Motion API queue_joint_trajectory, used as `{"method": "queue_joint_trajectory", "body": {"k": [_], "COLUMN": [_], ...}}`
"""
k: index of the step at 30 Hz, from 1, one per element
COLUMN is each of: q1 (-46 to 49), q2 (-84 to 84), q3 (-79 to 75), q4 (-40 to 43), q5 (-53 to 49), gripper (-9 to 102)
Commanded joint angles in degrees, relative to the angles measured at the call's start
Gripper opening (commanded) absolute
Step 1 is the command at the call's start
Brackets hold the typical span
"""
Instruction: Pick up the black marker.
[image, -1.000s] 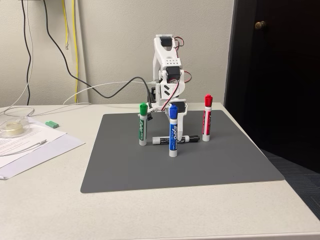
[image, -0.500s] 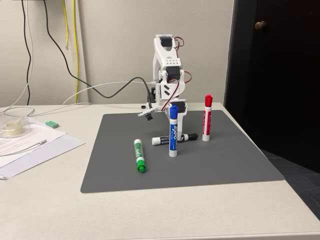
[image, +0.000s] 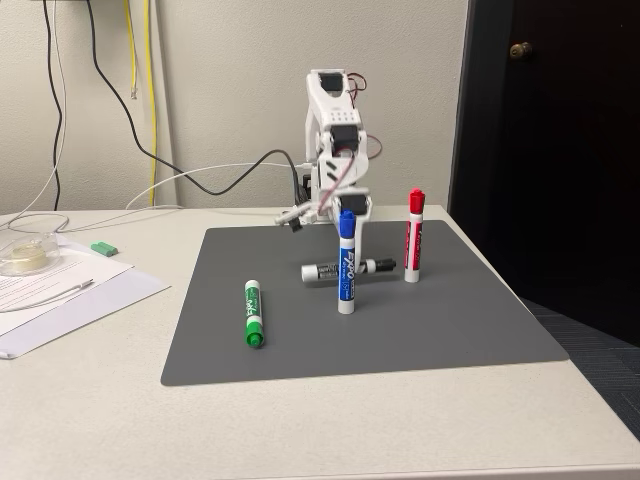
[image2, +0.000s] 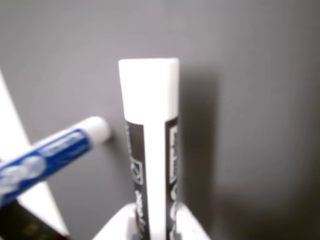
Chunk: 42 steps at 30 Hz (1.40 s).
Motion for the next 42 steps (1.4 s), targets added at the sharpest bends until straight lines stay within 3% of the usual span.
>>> {"method": "queue_joint_trajectory", "body": {"k": [1, 8, 17, 23, 42], "q1": [0.79, 4.22, 8.53, 11.34, 13.8], "q2": [7.29, 22.32, 37.97, 53.88, 54.14], "q3": [-2.29, -3.34, -0.62, 14.68, 16.08], "q4": [0.26, 1.85, 8.61, -2.81, -2.37], "q5": [2.55, 10.99, 6.77, 1.05, -4.39], "gripper": [0, 0, 0, 0, 0]}}
